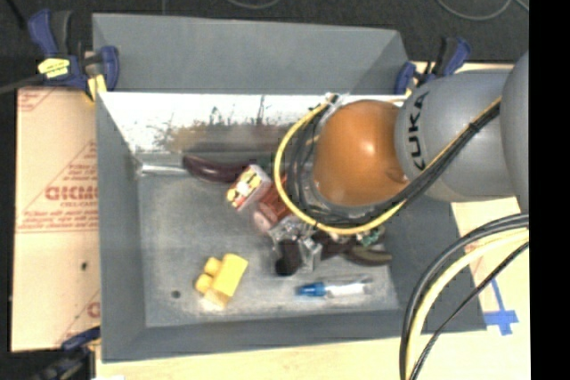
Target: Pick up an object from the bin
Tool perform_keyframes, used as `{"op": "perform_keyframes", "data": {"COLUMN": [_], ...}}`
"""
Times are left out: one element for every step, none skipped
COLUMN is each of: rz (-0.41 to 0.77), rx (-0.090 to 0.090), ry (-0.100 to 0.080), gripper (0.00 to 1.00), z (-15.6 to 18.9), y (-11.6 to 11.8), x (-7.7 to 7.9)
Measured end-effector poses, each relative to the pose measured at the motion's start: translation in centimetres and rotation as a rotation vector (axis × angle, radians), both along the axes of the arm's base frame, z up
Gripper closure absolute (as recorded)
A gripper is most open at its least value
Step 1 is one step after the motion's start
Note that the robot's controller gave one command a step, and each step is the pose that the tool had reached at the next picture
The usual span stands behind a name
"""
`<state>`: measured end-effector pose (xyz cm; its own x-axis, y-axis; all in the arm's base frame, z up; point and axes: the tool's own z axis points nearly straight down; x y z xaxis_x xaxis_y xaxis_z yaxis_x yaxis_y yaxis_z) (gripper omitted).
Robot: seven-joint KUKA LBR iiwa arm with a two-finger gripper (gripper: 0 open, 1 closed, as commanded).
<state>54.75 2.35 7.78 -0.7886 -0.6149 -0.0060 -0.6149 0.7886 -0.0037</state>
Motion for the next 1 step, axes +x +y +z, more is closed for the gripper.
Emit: {"op": "perform_keyframes", "data": {"rz": [-0.001], "rx": [0.0], "ry": [0.0], "gripper": [1.0], "z": [0.0], "y": [0.01], "x": [0.0]}}
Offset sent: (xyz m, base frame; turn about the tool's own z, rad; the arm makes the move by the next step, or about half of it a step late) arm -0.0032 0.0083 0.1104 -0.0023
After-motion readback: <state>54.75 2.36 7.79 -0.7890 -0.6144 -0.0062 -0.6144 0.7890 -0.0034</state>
